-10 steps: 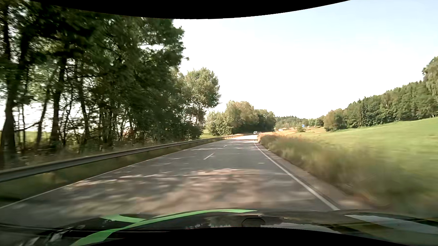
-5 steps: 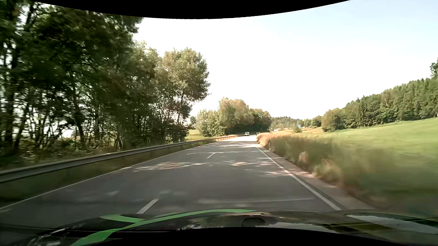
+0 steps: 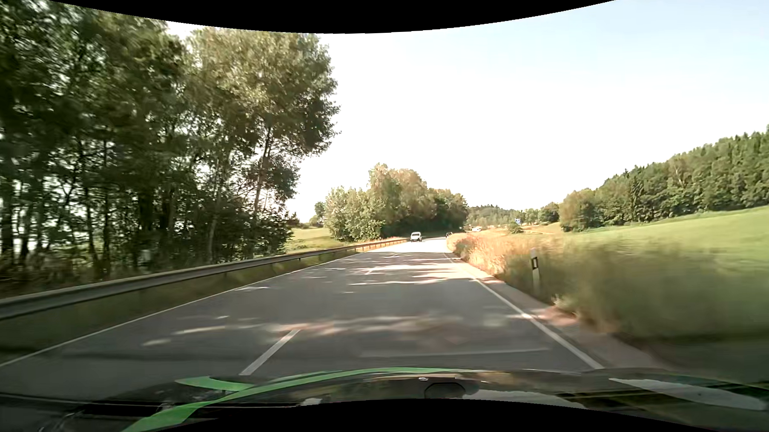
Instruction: Follow the waypoints while adhering to traffic rules and regulations
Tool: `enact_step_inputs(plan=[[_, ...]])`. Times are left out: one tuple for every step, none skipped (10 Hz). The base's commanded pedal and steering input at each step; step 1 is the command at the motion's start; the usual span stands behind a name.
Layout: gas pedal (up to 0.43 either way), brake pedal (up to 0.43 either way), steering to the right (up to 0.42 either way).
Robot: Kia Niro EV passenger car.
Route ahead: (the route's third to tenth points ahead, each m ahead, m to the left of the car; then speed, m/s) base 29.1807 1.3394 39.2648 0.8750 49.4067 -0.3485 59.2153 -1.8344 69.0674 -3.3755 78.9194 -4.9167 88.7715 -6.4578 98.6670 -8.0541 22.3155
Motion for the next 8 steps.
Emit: enact_step_inputs(plan=[[0.240, 0.000, 0.012], [0.240, 0.000, 0.013], [0.240, 0.000, 0.012], [0.248, 0.000, 0.012], [0.260, 0.000, 0.012], [0.280, 0.000, 0.012], [0.287, 0.000, 0.011], [0.299, 0.000, 0.010]])
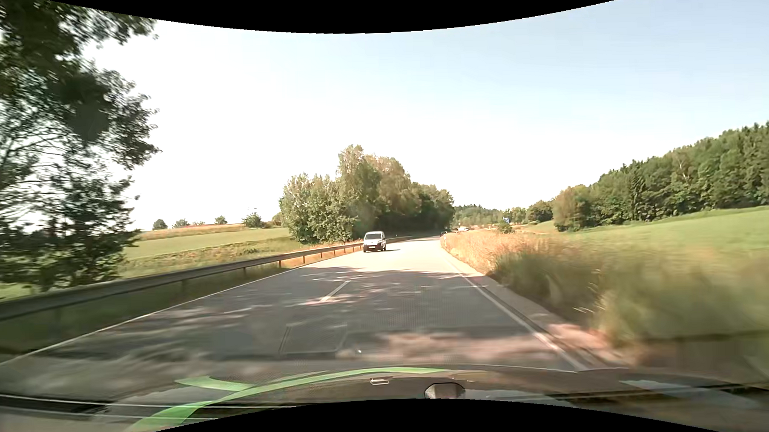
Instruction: Follow the waypoints while adhering to traffic rules and regulations
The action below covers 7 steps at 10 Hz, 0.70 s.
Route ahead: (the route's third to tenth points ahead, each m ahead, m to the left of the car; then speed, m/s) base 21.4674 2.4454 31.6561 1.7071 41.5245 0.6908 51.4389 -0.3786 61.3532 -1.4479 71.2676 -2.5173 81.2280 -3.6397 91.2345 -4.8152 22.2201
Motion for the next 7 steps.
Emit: enact_step_inputs(plan=[[0.311, 0.000, 0.009], [0.311, 0.000, 0.009], [0.311, 0.000, 0.009], [0.311, 0.000, 0.008], [0.311, 0.000, 0.009], [0.311, 0.000, 0.008], [0.311, 0.000, 0.007]])
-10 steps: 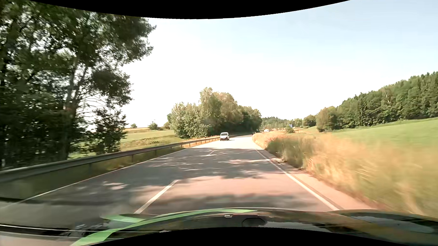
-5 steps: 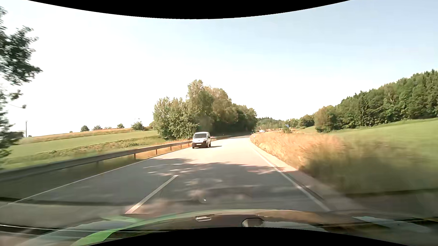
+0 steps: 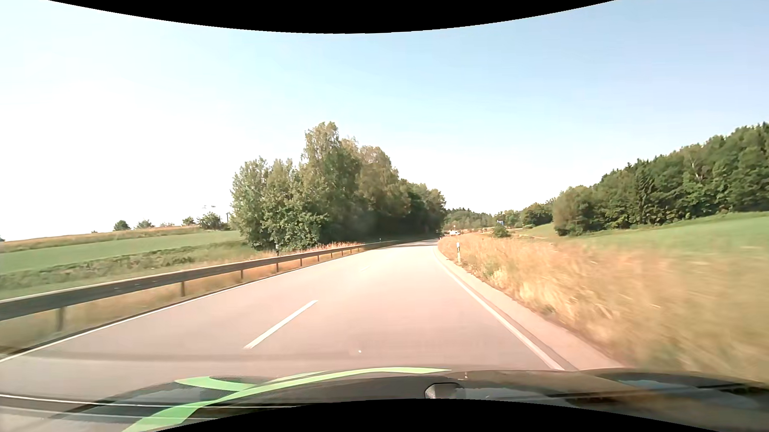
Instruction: Follow the waypoints while adhering to traffic rules and regulations
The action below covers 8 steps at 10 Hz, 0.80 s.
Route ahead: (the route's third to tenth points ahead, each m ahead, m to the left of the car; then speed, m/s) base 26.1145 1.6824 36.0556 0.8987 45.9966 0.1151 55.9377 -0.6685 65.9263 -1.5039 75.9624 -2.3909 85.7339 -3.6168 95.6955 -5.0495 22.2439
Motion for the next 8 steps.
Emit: enact_step_inputs(plan=[[0.287, 0.000, 0.007], [0.248, 0.000, 0.006], [0.240, 0.000, 0.006], [0.228, 0.000, 0.005], [0.209, 0.000, 0.005], [0.209, 0.000, 0.005], [0.197, 0.000, 0.005], [0.197, 0.000, 0.005]])
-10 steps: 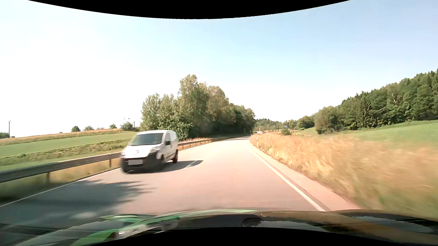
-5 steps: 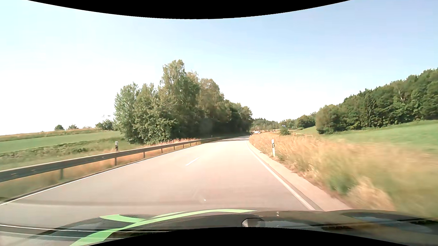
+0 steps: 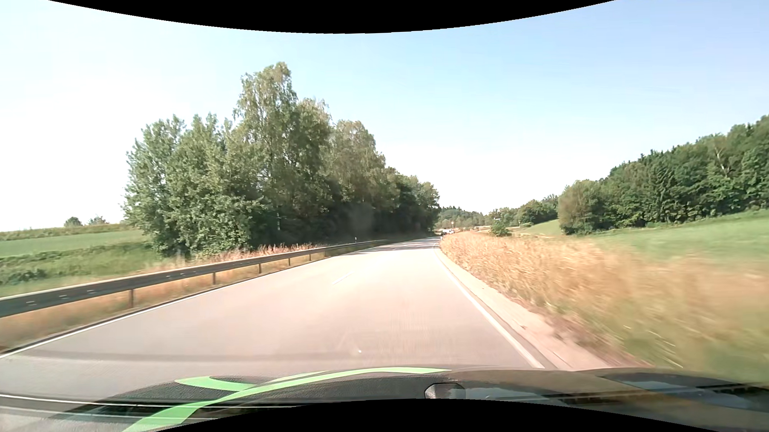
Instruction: Follow the waypoints while adhering to traffic rules and regulations
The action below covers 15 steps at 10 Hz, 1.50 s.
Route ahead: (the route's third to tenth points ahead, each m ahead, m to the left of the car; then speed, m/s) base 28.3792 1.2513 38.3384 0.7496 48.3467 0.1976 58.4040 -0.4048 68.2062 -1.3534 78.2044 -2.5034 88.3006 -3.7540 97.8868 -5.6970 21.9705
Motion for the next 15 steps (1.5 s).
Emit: enact_step_inputs(plan=[[0.189, 0.000, 0.005], [0.189, 0.000, 0.005], [0.189, 0.000, 0.005], [0.189, 0.000, 0.005], [0.189, 0.000, 0.005], [0.189, 0.000, 0.005], [0.189, 0.000, 0.005], [0.189, 0.000, 0.005], [0.189, 0.000, 0.007], [0.189, 0.000, 0.008], [0.189, 0.000, 0.008], [0.189, 0.000, 0.008], [0.189, 0.000, 0.009], [0.189, 0.000, 0.009], [0.189, 0.000, 0.009]])
